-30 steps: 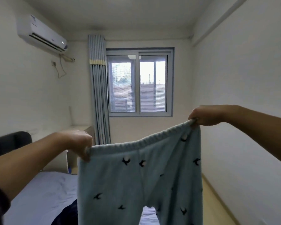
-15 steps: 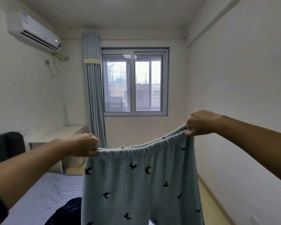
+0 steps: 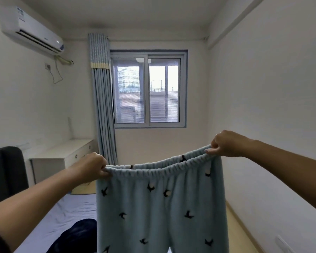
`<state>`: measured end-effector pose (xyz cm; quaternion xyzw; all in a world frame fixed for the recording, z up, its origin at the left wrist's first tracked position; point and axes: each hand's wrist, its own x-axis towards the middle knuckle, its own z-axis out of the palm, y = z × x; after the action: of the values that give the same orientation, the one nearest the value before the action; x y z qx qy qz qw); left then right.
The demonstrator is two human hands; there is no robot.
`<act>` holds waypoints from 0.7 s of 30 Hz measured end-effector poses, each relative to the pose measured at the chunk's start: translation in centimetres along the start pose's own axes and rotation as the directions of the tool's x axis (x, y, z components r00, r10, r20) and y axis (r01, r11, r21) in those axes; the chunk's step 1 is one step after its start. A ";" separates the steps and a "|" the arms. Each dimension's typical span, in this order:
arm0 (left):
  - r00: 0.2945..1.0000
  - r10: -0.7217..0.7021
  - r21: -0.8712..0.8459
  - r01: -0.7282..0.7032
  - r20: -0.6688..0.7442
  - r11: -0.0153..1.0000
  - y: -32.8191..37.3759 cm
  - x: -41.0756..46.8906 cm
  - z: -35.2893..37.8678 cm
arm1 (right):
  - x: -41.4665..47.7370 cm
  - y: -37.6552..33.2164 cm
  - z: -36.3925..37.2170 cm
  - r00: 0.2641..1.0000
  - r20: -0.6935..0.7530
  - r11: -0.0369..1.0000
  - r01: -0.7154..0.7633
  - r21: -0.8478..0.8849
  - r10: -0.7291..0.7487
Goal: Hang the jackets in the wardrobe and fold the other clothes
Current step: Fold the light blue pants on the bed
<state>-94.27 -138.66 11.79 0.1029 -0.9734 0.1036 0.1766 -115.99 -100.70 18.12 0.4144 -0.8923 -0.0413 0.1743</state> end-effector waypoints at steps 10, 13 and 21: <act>0.969 -0.077 -0.172 0.037 -0.236 0.984 -3.2 1.1 -9.4 | -0.1 0.7 -5.4 0.940 -0.337 0.985 0.004 0.175 0.056; 0.927 -0.106 -0.309 -0.011 -0.359 0.951 -1.8 1.9 -12.2 | 0.9 -1.7 -7.0 0.833 -0.506 0.838 0.101 0.537 0.224; 0.924 -0.170 -0.193 0.109 -0.342 0.975 -3.5 1.1 -13.6 | 1.5 -1.1 -6.0 0.817 -0.432 0.842 -0.114 0.528 0.381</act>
<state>-90.08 -138.99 25.27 0.1362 -0.9207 0.0241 0.3650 -114.00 -102.10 23.86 0.3159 -0.8402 0.3182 0.3049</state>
